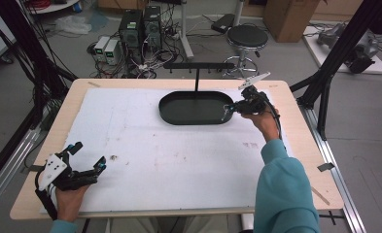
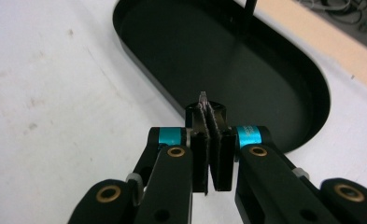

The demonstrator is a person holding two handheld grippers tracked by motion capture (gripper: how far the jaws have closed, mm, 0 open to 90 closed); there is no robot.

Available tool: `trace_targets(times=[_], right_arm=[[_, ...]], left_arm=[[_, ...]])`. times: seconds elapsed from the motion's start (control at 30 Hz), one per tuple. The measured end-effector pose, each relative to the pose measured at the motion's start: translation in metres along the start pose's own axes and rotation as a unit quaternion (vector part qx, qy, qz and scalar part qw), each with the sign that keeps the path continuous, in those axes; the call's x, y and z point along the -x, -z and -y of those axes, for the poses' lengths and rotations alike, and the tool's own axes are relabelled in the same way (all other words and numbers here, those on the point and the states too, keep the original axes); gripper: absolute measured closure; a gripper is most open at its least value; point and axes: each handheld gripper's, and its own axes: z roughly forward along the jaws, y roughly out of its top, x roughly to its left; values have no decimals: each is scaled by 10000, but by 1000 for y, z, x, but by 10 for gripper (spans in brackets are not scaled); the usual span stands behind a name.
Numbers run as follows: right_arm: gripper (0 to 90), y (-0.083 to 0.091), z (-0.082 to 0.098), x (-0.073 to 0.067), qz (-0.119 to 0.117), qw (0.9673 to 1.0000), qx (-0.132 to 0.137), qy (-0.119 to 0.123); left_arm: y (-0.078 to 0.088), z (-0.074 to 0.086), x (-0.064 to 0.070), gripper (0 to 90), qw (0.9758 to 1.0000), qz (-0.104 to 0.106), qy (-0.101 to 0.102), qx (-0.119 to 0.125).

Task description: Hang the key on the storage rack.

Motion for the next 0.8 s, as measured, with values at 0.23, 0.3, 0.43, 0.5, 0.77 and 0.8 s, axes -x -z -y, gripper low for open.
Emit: trace_targets(times=[0.23,0.3,0.43,0.5,0.77,0.8], right_arm=[[887,11,-12,3,47,9998,171,68],[887,13,-16,5,35,9996,254,68],[887,17,-24,9,21,9994,350,70],[887,20,-27,11,15,9992,403,78],[886,28,-40,18,22,9980,633,73],[886,29,-41,19,7,9978,658,109]], left_arm=[[0,0,0,17,10000,-3,-3,-2],[0,0,0,17,10000,-3,-2,-1],[0,0,0,17,10000,-3,-8,-5],[0,0,0,17,10000,-5,-4,-2],[0,0,0,17,10000,-8,-9,-2],[0,0,0,17,10000,-11,-13,-4]])
